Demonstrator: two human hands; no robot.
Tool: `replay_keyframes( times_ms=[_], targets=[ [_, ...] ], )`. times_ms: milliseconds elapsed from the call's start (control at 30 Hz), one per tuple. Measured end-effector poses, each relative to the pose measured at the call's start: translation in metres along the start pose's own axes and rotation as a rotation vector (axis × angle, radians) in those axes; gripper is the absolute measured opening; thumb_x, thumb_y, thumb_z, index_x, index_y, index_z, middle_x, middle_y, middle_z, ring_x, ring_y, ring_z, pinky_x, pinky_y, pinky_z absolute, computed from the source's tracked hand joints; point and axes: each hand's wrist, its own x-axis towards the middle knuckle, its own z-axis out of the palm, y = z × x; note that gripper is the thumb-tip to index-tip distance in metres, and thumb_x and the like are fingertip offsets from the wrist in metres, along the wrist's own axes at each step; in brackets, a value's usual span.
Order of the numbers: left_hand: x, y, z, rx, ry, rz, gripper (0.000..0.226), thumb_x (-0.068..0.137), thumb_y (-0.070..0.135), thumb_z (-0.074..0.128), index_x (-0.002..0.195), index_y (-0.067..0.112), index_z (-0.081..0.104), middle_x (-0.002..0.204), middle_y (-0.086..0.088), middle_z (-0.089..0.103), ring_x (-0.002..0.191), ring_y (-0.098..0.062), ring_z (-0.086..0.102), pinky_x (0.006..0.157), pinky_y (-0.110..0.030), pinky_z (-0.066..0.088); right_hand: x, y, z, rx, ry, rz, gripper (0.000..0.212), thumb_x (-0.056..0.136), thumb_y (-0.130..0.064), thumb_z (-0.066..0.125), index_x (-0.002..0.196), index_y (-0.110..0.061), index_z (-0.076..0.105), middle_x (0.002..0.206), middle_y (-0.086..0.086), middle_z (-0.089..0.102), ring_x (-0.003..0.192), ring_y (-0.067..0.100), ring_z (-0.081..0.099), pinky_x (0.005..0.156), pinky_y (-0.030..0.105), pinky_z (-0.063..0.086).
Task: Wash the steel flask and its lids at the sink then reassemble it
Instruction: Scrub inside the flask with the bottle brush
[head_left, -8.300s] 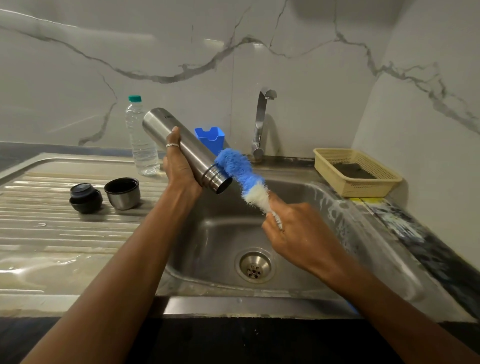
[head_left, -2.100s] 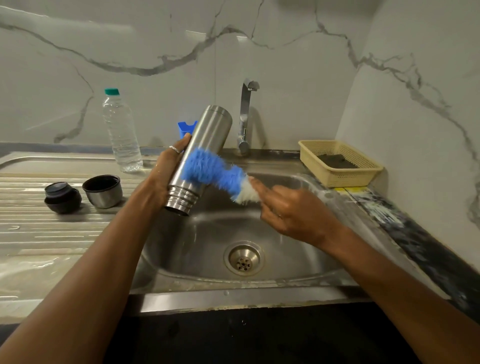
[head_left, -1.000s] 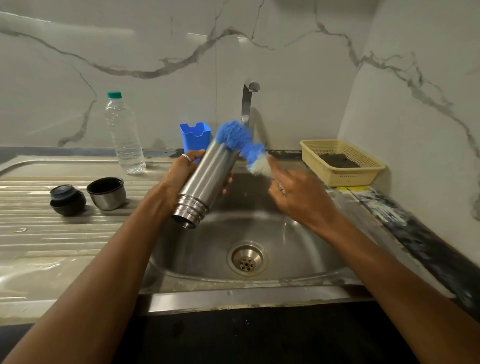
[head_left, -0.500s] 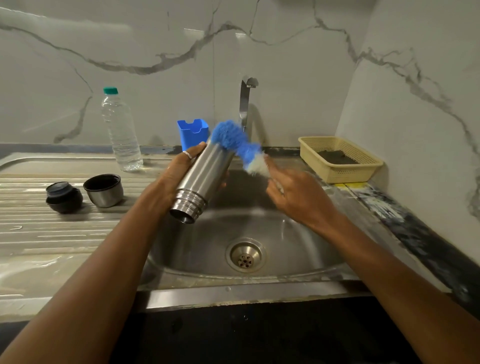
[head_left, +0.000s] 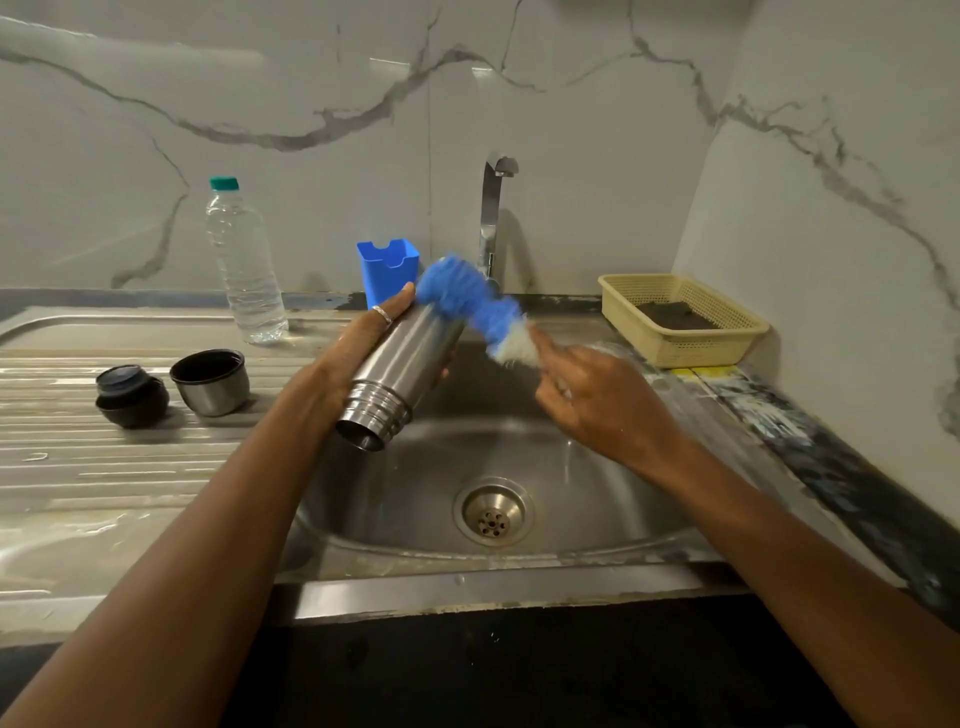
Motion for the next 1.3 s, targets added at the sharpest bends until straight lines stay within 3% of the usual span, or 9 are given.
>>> replay_keyframes(
  times_ms=[300, 400, 567, 733, 900, 1033, 1133, 1233, 1300],
  targets=[
    [-0.003, -0.003, 0.006, 0.102, 0.163, 0.043, 0.040, 0.099, 0.042, 0.054, 0.111, 0.004, 0.058, 0.086, -0.016, 0.072, 0.075, -0.028, 0.071, 0.073, -0.038, 0.061, 0.003, -0.002, 0.000, 0.091, 0.018, -0.002, 0.059, 0.095, -0.029, 0.048, 0.150, -0.007, 0.047, 0.078, 0.008, 0.065, 0.061, 0.021, 0.058, 0.057, 0.030, 0.047],
    [-0.009, -0.002, 0.009, 0.046, 0.148, 0.105, 0.028, 0.107, 0.027, 0.041, 0.087, 0.013, 0.054, 0.050, 0.005, 0.066, 0.044, -0.006, 0.064, 0.044, -0.019, 0.053, -0.010, -0.012, 0.000, 0.090, -0.081, -0.210, 0.059, 0.097, -0.030, 0.049, 0.153, -0.013, 0.041, 0.077, 0.002, 0.059, 0.055, 0.016, 0.053, 0.049, 0.031, 0.047],
    [0.008, -0.005, -0.004, 0.026, 0.130, 0.029, 0.048, 0.097, 0.041, 0.056, 0.127, 0.003, 0.057, 0.108, -0.022, 0.070, 0.089, -0.032, 0.071, 0.077, -0.044, 0.061, 0.001, 0.001, 0.000, 0.125, 0.025, 0.082, 0.058, 0.095, -0.028, 0.049, 0.150, -0.010, 0.047, 0.080, 0.009, 0.067, 0.063, 0.020, 0.057, 0.060, 0.043, 0.055],
    [-0.010, 0.000, 0.007, 0.159, 0.162, 0.144, 0.030, 0.107, 0.027, 0.043, 0.086, 0.010, 0.054, 0.044, 0.009, 0.062, 0.039, -0.003, 0.062, 0.038, -0.018, 0.048, -0.017, -0.015, -0.001, 0.089, -0.099, -0.276, 0.057, 0.097, -0.029, 0.051, 0.151, -0.013, 0.044, 0.076, 0.003, 0.060, 0.053, 0.014, 0.050, 0.046, 0.029, 0.045],
    [0.014, -0.004, -0.010, 0.103, 0.087, 0.016, 0.075, 0.092, 0.059, 0.058, 0.141, 0.004, 0.048, 0.108, -0.021, 0.067, 0.081, -0.031, 0.070, 0.064, -0.041, 0.063, 0.008, -0.007, 0.006, 0.104, 0.020, 0.142, 0.057, 0.096, -0.020, 0.057, 0.151, -0.012, 0.046, 0.074, 0.002, 0.061, 0.060, 0.013, 0.049, 0.058, 0.027, 0.039],
    [0.009, -0.003, -0.016, 0.065, 0.103, -0.025, 0.062, 0.094, 0.062, 0.056, 0.122, 0.006, 0.059, 0.087, -0.008, 0.073, 0.069, -0.020, 0.072, 0.064, -0.032, 0.062, -0.009, -0.021, -0.003, 0.132, -0.054, -0.076, 0.058, 0.095, -0.027, 0.053, 0.150, -0.010, 0.045, 0.074, 0.003, 0.060, 0.054, 0.013, 0.050, 0.047, 0.031, 0.047],
    [0.010, -0.005, -0.026, 0.059, 0.165, -0.031, 0.078, 0.085, 0.063, 0.070, 0.145, 0.016, 0.053, 0.098, 0.002, 0.072, 0.079, -0.012, 0.075, 0.084, -0.031, 0.057, -0.018, -0.026, -0.003, 0.079, -0.090, -0.265, 0.058, 0.096, -0.030, 0.052, 0.150, -0.013, 0.046, 0.073, 0.001, 0.057, 0.050, 0.013, 0.048, 0.043, 0.026, 0.042],
    [0.004, -0.003, -0.015, 0.006, 0.128, -0.037, 0.047, 0.088, 0.045, 0.063, 0.116, 0.007, 0.060, 0.081, -0.007, 0.073, 0.063, -0.018, 0.072, 0.060, -0.031, 0.062, -0.001, -0.016, 0.002, 0.100, -0.015, -0.062, 0.059, 0.096, -0.032, 0.048, 0.152, -0.015, 0.044, 0.078, 0.005, 0.063, 0.057, 0.021, 0.057, 0.049, 0.033, 0.050],
    [0.002, -0.006, -0.005, 0.020, 0.122, -0.026, 0.062, 0.087, 0.046, 0.066, 0.129, 0.003, 0.053, 0.101, -0.020, 0.070, 0.077, -0.031, 0.072, 0.066, -0.041, 0.063, 0.012, -0.010, 0.004, 0.067, 0.007, 0.133, 0.058, 0.096, -0.029, 0.048, 0.153, -0.016, 0.043, 0.078, 0.007, 0.065, 0.062, 0.023, 0.059, 0.057, 0.038, 0.054]
  ],
)
